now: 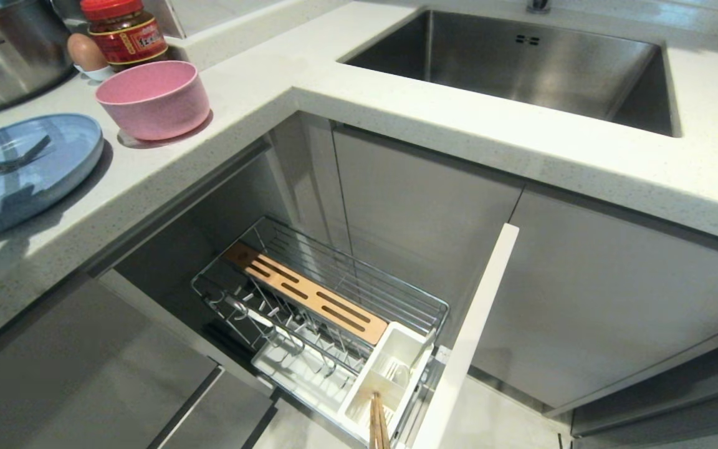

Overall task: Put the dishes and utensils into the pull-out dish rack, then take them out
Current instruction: Pick up the chopsticks and place it in the cupboard

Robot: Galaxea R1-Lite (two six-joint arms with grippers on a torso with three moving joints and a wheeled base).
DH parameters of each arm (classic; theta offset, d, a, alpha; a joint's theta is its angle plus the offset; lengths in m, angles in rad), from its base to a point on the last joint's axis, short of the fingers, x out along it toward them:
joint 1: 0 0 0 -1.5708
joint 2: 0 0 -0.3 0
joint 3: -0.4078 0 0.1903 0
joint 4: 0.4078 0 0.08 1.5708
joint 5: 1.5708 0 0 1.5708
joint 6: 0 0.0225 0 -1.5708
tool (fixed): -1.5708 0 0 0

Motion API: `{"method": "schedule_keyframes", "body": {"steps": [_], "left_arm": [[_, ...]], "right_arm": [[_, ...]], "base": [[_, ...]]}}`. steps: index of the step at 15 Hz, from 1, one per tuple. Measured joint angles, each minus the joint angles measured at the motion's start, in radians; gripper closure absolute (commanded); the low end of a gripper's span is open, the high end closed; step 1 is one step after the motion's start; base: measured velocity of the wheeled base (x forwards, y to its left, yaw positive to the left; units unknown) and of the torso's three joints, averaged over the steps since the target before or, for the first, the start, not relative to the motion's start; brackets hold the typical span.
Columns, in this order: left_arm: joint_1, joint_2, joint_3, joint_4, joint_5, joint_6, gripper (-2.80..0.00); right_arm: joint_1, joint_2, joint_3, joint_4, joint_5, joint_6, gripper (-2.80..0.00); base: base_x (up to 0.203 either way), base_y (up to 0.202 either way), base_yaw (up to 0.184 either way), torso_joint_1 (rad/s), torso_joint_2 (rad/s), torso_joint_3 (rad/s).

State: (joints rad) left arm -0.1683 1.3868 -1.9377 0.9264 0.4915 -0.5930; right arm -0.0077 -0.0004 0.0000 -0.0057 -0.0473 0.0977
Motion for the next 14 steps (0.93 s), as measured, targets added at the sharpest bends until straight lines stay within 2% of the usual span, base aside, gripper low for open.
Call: {"method": "schedule_keyframes", "body": {"steps": [2,6,10,12,14], "left_arm": [[-0.071,-0.05,0.003,-0.022,-0.003,0.001,0.0],[-0.286,-0.139,0.054,-0.029,-0.009,0.014,0.0],[-0.448,-0.18,0.111,-0.031,-0.046,0.018,0.0],[-0.52,-0.183,0.165,-0.03,-0.084,0.041,0.0],[-0.568,-0.178,0.226,-0.029,-0.157,0.083,0.0]], "right_arm": [[0.0,0.0,0.0,0.0,0.0,0.0,0.0],[0.0,0.0,0.0,0.0,0.0,0.0,0.0],[0.0,0.0,0.0,0.0,0.0,0.0,0.0],[0.0,0.0,0.0,0.0,0.0,0.0,0.0],[0.0,0.0,0.0,0.0,0.0,0.0,0.0]], "base": [[0.0,0.0,0.0,0.0,0.0,0.0],[0.0,0.0,0.0,0.0,0.0,0.0],[0.0,0.0,0.0,0.0,0.0,0.0],[0.0,0.0,0.0,0.0,0.0,0.0],[0.0,0.0,0.0,0.0,0.0,0.0]]}}
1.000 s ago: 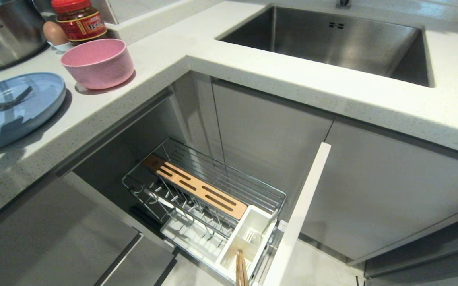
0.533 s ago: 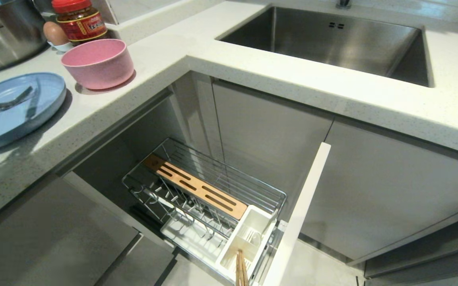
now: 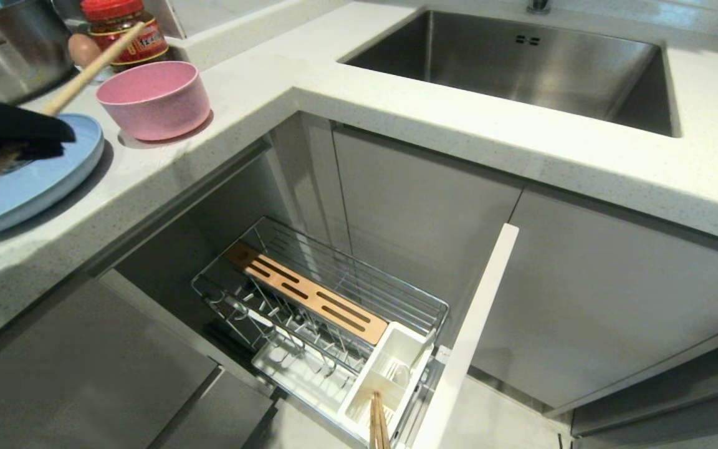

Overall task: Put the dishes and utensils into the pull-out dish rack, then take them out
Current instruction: Pick up the chopsticks and place it in the cupboard

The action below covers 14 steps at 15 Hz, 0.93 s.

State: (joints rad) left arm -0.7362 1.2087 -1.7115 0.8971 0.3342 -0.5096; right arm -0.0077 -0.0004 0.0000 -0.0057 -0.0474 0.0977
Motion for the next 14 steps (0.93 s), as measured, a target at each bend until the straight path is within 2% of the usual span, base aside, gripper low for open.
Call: {"method": "schedule_keyframes", "body": {"steps": [6,14], "left_arm": [[-0.032,0.022,0.14,0.007,-0.203,0.161,0.0],[-0.038,0.056,0.404,0.005,-0.213,0.488,0.0]], "right_arm": [[0.0,0.0,0.0,0.0,0.0,0.0,0.0],[0.0,0.0,0.0,0.0,0.0,0.0,0.0]], "base": [[0.0,0.0,0.0,0.0,0.0,0.0],[0.0,0.0,0.0,0.0,0.0,0.0]]}}
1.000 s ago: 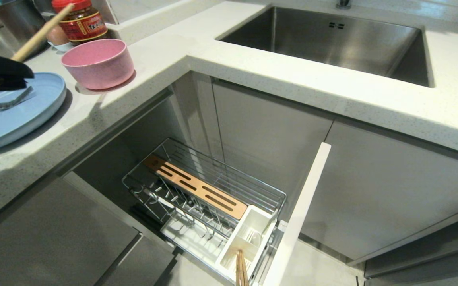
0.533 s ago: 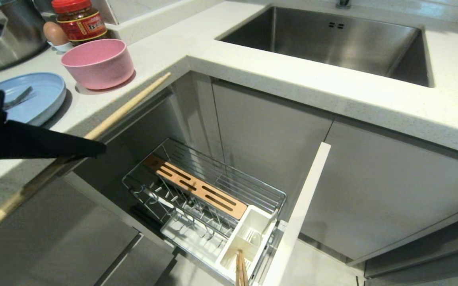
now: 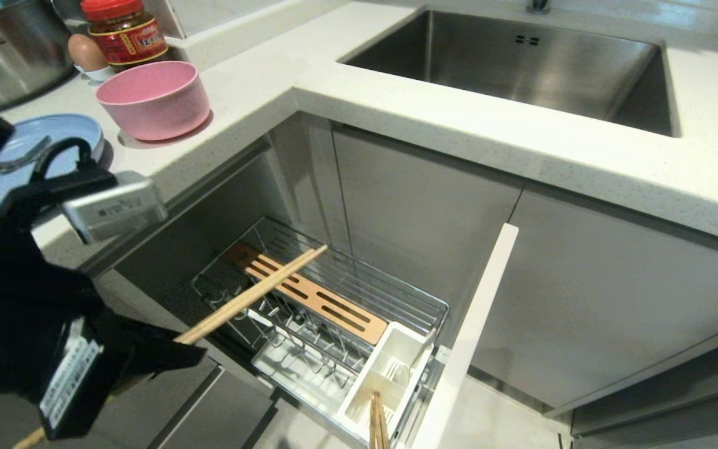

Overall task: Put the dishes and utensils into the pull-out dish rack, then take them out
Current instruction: Pick up the chopsticks and place it in the cupboard

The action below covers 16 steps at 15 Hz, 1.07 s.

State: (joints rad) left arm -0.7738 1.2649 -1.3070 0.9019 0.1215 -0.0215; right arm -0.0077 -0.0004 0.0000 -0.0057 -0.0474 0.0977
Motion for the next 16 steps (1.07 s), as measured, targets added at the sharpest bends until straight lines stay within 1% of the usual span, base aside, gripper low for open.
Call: {"method": "schedule_keyframes", "body": {"steps": [3,6,9,10,13,14,16], "left_arm": [[-0.022,0.026,0.089,0.002,0.002,0.1,0.0],[-0.05,0.052,0.146,0.003,0.006,0.155,0.0],[-0.094,0.079,0.187,0.008,0.013,0.169,0.0],[-0.109,0.088,0.2,0.024,0.036,0.172,0.0],[-0.154,0.121,0.239,0.059,0.133,0.173,0.0],[-0.161,0.134,0.247,0.06,0.146,0.172,0.0],[-0.166,0.161,0.254,0.059,0.151,0.169,0.0]], "right_arm": [[0.0,0.0,0.0,0.0,0.0,0.0,0.0],[0.0,0.0,0.0,0.0,0.0,0.0,0.0],[0.0,0.0,0.0,0.0,0.0,0.0,0.0],[0.0,0.0,0.0,0.0,0.0,0.0,0.0],[0.0,0.0,0.0,0.0,0.0,0.0,0.0],[0.0,0.0,0.0,0.0,0.0,0.0,0.0],[0.0,0.0,0.0,0.0,0.0,0.0,0.0]], "base": [[0.0,0.0,0.0,0.0,0.0,0.0],[0.0,0.0,0.0,0.0,0.0,0.0],[0.0,0.0,0.0,0.0,0.0,0.0],[0.0,0.0,0.0,0.0,0.0,0.0],[0.0,0.0,0.0,0.0,0.0,0.0],[0.0,0.0,0.0,0.0,0.0,0.0],[0.0,0.0,0.0,0.0,0.0,0.0]]}}
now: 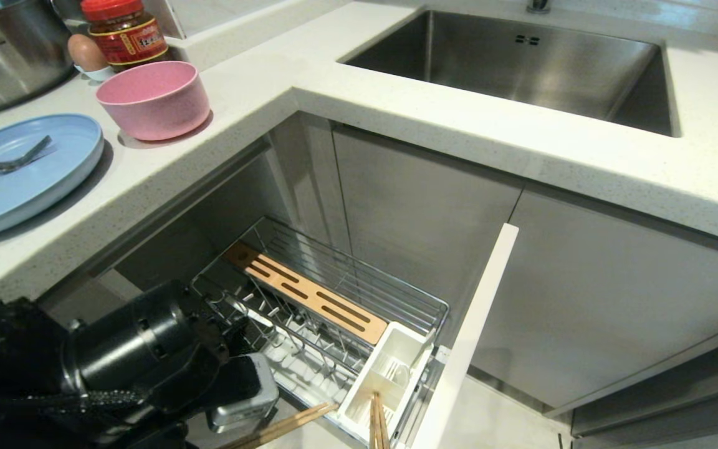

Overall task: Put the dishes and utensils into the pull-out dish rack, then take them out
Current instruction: Pick up the chopsticks and place it in the cupboard

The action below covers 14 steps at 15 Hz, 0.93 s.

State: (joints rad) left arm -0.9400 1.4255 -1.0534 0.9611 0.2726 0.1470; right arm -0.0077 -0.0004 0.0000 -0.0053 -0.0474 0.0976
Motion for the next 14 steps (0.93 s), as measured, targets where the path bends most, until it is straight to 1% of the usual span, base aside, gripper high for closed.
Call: {"method": "schedule_keyframes", "body": {"steps": [4,7,10,14], "left_arm": [[-0.009,0.048,0.002,-0.01,0.0,-0.003,0.0],[-0.012,0.097,0.0,-0.042,-0.001,-0.005,0.0],[-0.013,0.144,-0.006,-0.104,0.0,-0.029,0.0],[-0.011,0.196,-0.038,-0.113,0.001,-0.042,0.0]], "right_arm": [[0.0,0.0,0.0,0.0,0.0,0.0,0.0],[0.0,0.0,0.0,0.0,0.0,0.0,0.0],[0.0,0.0,0.0,0.0,0.0,0.0,0.0],[0.0,0.0,0.0,0.0,0.0,0.0,0.0]], "base": [[0.0,0.0,0.0,0.0,0.0,0.0],[0.0,0.0,0.0,0.0,0.0,0.0],[0.0,0.0,0.0,0.0,0.0,0.0],[0.0,0.0,0.0,0.0,0.0,0.0]]}}
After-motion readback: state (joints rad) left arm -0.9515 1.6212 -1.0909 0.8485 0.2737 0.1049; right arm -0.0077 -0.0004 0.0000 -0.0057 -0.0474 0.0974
